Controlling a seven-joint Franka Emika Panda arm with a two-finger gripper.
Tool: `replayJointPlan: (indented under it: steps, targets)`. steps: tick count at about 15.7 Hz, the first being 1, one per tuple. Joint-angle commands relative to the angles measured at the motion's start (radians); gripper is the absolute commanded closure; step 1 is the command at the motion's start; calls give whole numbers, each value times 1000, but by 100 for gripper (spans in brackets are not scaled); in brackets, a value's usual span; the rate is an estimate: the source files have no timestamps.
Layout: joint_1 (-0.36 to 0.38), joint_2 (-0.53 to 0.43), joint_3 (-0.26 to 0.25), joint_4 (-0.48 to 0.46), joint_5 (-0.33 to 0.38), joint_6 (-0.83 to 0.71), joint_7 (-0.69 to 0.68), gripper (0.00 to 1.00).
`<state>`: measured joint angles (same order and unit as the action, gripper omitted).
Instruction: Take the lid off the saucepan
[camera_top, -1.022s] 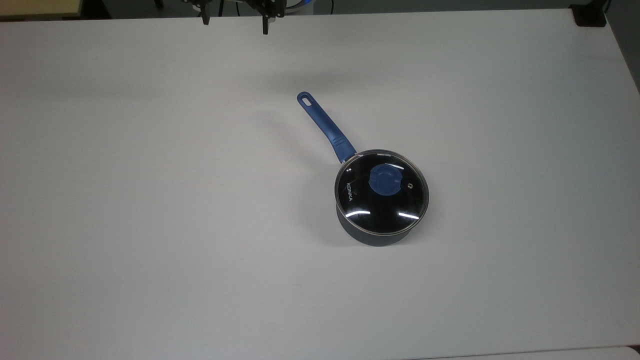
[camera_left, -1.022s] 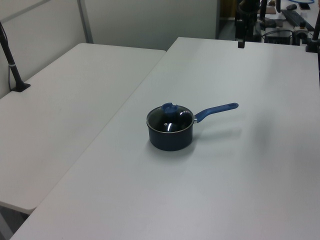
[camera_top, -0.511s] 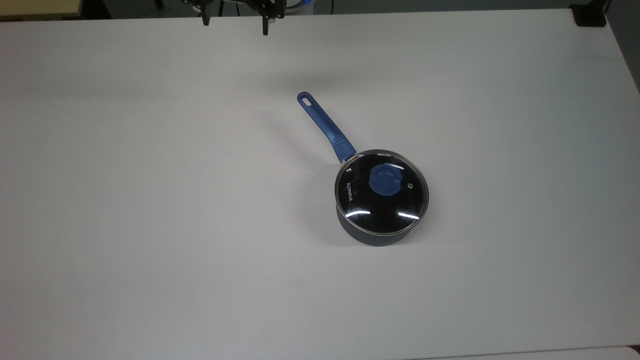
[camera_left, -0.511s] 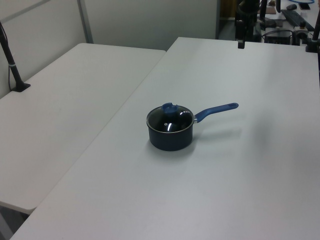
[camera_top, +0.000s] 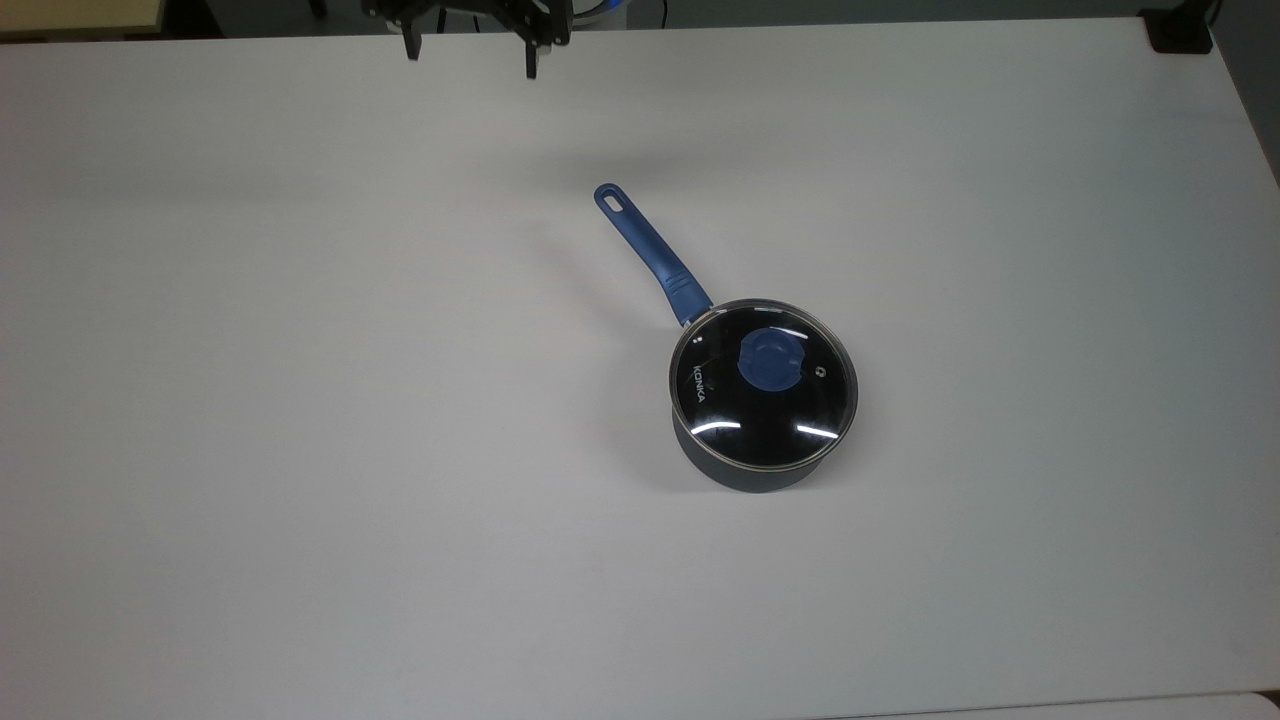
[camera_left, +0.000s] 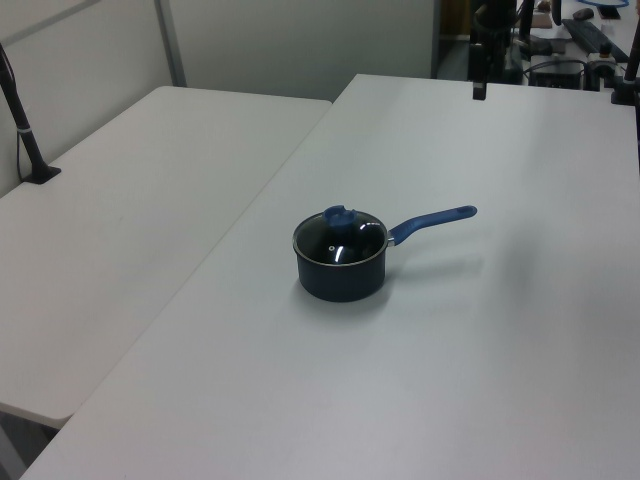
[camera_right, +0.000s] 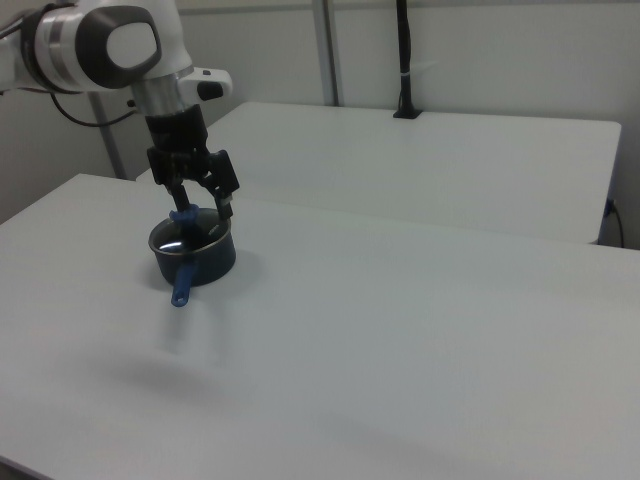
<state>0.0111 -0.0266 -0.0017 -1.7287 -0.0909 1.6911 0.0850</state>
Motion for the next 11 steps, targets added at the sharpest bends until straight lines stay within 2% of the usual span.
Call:
replayJointPlan:
  steps: [1, 4, 6, 9, 11]
  targets:
    - [9, 80, 9, 70, 31, 48, -57, 0]
    - [50, 163, 12, 147, 94, 136, -48, 0]
    - [75, 198, 12, 158, 147, 180, -38, 0]
    - [162, 253, 11, 164, 152, 265, 108, 0]
    - [202, 304, 11, 204, 151, 279, 208, 0]
